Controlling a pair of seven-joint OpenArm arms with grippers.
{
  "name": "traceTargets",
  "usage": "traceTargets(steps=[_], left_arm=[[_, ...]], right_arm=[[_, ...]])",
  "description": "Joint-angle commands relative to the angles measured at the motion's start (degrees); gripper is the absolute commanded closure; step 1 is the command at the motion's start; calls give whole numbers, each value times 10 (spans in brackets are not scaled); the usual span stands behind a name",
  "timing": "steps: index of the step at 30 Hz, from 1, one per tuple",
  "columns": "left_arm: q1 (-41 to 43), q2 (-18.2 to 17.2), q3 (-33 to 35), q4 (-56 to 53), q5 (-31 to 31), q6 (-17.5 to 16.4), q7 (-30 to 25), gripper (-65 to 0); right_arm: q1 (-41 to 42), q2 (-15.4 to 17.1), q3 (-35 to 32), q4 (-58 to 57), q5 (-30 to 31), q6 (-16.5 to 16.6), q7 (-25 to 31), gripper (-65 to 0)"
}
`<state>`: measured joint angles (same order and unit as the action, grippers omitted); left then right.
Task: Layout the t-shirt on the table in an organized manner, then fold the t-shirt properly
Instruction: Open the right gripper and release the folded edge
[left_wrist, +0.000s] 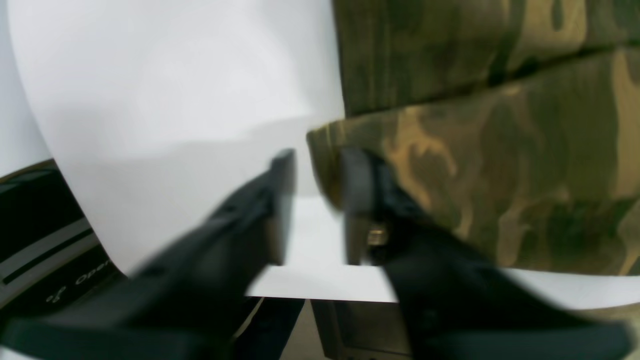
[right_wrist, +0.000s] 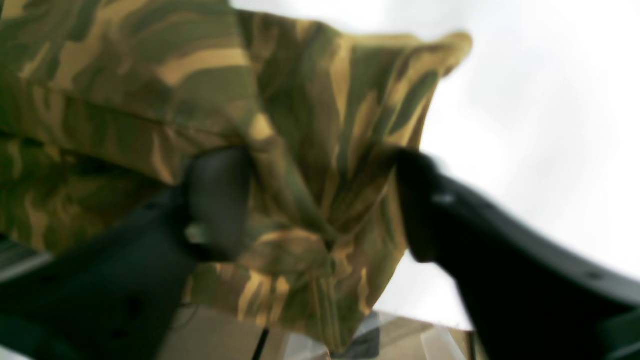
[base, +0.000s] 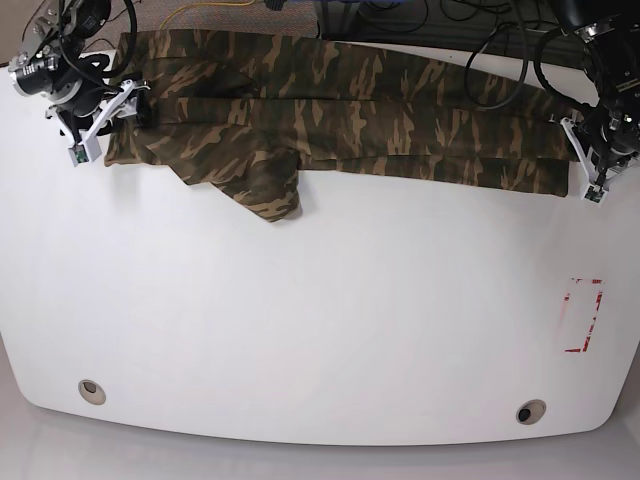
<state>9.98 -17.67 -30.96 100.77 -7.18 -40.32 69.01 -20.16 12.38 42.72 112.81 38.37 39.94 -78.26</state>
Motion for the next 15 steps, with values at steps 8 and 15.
traceTargets(steps=[8,15], left_arm=[[-10,-11,-3,11,4,3,-2,-232],[-27,-11,-5,12,5,3,-2,-232]], right_arm=[[13,10,48,11,5,1,9,-518],[72,15,77,11,-24,1,9,-518]])
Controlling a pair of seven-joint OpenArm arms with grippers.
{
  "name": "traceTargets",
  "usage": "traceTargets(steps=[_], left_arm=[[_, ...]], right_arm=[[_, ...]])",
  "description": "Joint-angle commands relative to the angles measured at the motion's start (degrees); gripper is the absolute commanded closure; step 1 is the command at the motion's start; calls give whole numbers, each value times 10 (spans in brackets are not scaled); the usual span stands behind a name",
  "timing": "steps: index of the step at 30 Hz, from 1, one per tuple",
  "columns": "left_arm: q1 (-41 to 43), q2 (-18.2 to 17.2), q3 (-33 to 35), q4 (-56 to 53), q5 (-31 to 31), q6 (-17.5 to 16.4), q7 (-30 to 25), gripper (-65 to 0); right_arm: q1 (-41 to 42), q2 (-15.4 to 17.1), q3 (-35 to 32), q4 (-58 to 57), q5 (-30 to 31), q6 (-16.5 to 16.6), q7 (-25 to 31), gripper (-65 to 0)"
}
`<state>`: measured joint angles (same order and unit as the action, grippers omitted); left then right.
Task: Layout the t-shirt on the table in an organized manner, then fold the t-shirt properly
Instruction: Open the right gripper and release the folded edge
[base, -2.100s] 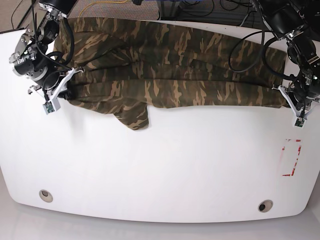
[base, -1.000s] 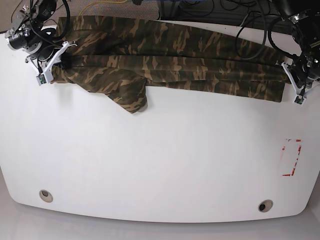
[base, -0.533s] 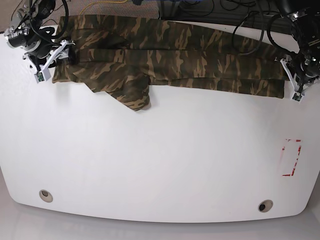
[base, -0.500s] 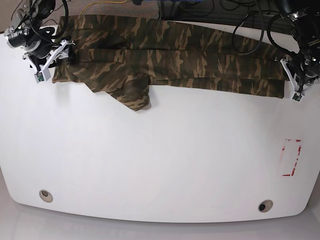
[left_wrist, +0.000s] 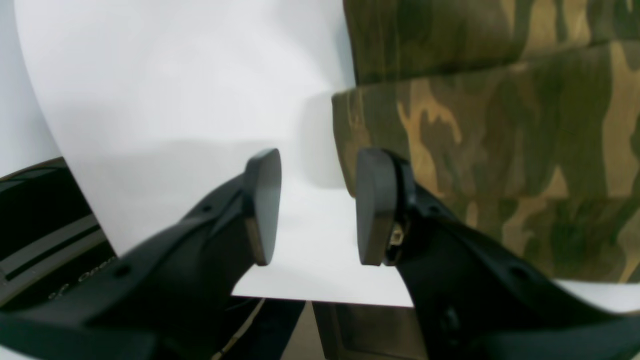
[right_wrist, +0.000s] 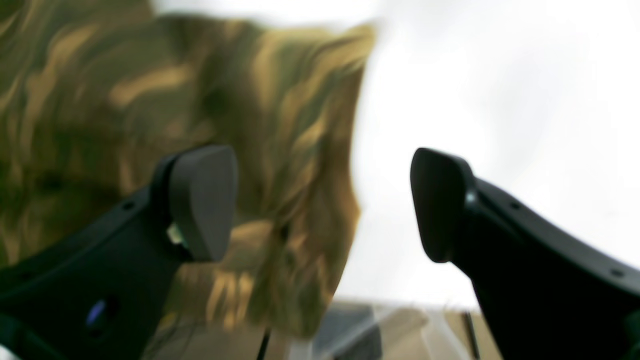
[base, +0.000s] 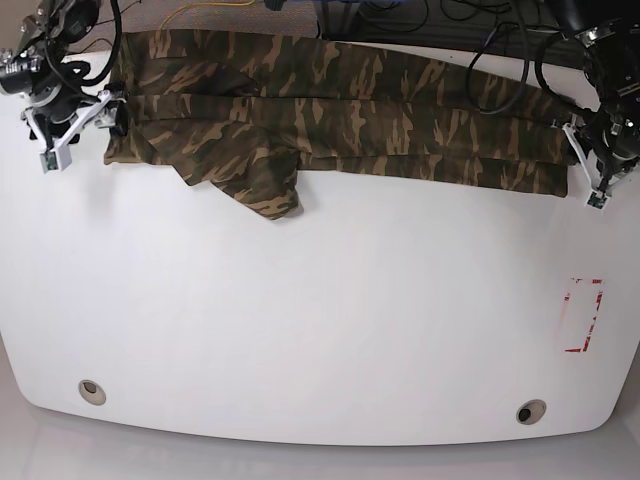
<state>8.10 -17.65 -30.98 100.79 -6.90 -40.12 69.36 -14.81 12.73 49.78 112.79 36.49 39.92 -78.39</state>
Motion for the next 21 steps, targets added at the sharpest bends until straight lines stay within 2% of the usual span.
traceTargets(steps=[1,6,12,16,21], left_arm=[[-9,-11,-4,11,3,1,-6,-232],[-10,-11,-4,12,3,1,-6,-232],[-10,-11,-4,12,3,1,-6,-232],[-10,-9,-4,12,3,1,-6,-232],[-10,-9,-4,12,3,1,-6,-232]], right_arm=[[29,11,7,11,-12,1,11,-518],[68,8,0,9,-22,1,10,-522],[112,-14,-82,6,-37,1,10,-520],[145,-44,-113,-22,-95,1,11,-520],[176,-64,-121,-80,-143,1,11,-518]])
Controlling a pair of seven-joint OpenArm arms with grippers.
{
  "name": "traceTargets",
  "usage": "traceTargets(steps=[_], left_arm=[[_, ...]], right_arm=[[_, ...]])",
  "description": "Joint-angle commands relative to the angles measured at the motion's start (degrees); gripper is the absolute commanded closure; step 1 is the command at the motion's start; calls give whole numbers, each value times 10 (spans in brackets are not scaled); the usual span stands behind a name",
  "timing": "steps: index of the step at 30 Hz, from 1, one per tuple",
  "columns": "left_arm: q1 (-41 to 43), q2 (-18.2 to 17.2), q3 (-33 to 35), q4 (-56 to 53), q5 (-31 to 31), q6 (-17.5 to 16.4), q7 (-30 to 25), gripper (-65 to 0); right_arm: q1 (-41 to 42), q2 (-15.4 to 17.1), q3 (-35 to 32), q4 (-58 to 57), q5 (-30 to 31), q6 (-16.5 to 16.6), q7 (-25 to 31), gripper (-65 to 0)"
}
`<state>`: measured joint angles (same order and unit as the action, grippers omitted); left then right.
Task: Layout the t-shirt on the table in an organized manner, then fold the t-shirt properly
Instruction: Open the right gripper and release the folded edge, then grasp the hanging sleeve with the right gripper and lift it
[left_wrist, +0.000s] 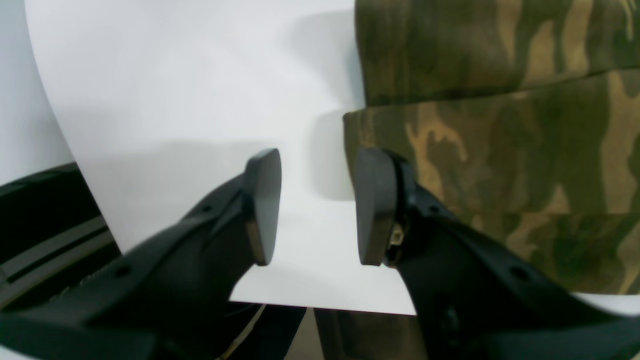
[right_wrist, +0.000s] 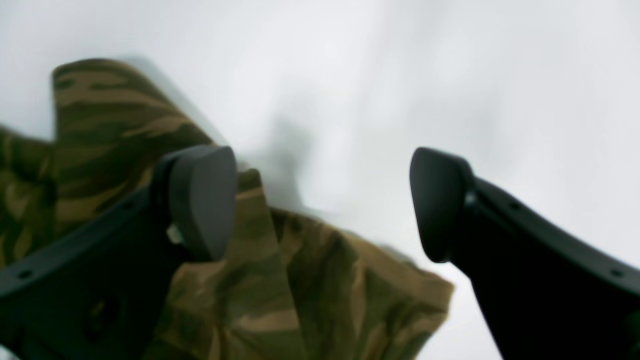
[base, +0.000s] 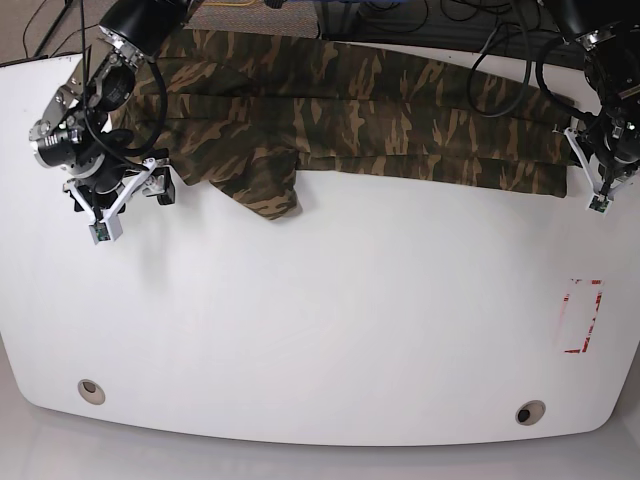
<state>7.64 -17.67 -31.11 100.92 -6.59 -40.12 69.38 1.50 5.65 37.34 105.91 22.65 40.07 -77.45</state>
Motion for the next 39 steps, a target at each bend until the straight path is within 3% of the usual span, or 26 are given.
traceTargets(steps=[1,15,26,39], left_arm=[[-6,-9,-3,11,0,1,-6,-232],[-6,-9,-3,9,0,1,-6,-232],[-6,-7,0,9,0,1,-6,-232],[-6,-7,0,8,0,1,-6,-232]], right_arm=[[16,5,2,-20,-6,-1,1,-518],[35,-14,-5,-122,2,-1,0,-518],[31,-17,-23,-181,114,-1,-2,-518],[47,-17,-24,-194,130,-1,0,-518]])
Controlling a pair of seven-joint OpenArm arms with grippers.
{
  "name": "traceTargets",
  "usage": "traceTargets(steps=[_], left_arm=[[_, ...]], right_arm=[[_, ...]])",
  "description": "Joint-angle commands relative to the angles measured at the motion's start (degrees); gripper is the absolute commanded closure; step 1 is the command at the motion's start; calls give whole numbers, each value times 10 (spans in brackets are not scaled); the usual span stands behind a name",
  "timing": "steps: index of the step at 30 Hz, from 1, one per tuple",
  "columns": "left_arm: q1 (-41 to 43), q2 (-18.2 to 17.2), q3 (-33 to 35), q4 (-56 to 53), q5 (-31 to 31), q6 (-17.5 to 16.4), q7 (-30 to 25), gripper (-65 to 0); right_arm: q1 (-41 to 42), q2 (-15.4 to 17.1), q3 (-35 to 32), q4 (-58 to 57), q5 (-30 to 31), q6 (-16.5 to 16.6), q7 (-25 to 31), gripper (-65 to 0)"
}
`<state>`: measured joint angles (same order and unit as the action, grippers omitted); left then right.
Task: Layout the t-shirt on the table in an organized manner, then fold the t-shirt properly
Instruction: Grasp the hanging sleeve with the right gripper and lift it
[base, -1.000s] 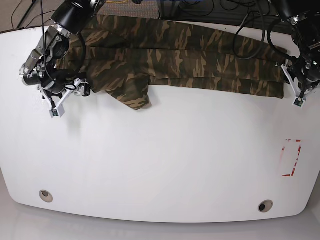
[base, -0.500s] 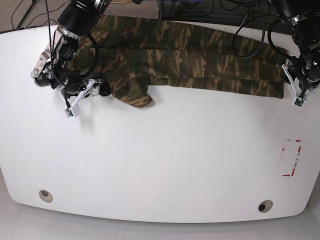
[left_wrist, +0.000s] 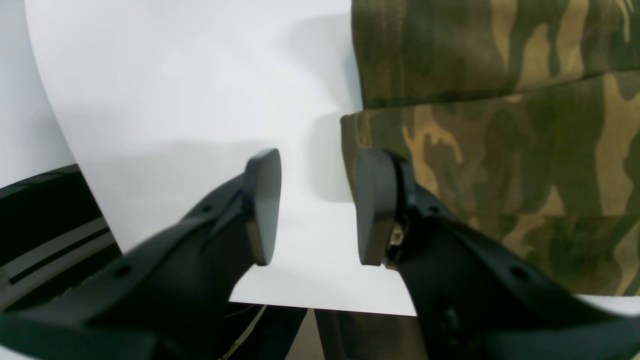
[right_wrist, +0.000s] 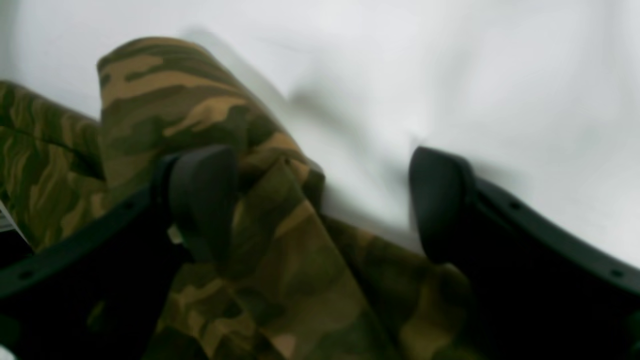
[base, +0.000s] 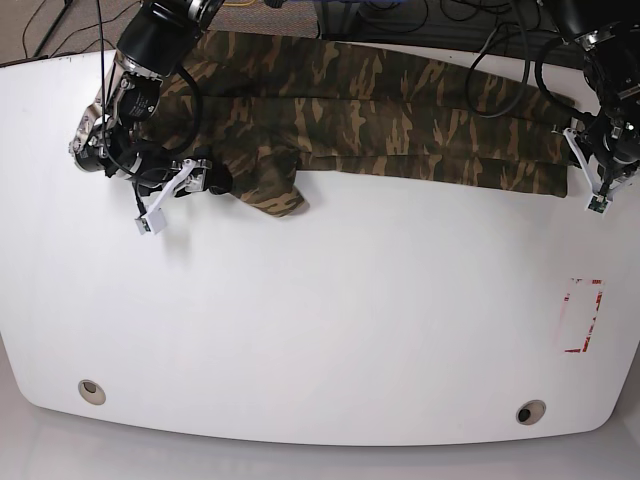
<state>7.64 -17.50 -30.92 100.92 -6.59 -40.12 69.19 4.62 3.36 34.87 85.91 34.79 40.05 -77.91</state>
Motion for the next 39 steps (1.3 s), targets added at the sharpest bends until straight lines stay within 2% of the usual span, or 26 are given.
traceTargets(steps=[1,5,12,18,29,33,37,39], left_arm=[[-6,-9,-2,8,0,1,-4,-232],[-6,-9,-1,8,0,1,-4,-232],[-6,-9,-1,8,0,1,-4,-232],[-6,-9,-1,8,0,1,-4,-232],[-6,-9,-1,8,0,1,-4,-232],[-6,-9,-1,8,0,1,-4,-232],[-6,-9,-1,8,0,1,-4,-232],[-6,-9,-1,8,0,1,-4,-232]], right_arm=[[16,5,1,6,9,-1,5,-518],[17,0,-2,6,10,-1,2,-518],[16,-16,-46,6,10,-1,2,-518],[16,-38,-64,6,7,-1,2,-517],[18,-38,-76,6,4,-1,6,-506],[18,-38,-76,6,4,-1,6,-438],[18,-38,-76,6,4,-1,6,-304],[18,-38,-76,6,4,-1,6,-211]])
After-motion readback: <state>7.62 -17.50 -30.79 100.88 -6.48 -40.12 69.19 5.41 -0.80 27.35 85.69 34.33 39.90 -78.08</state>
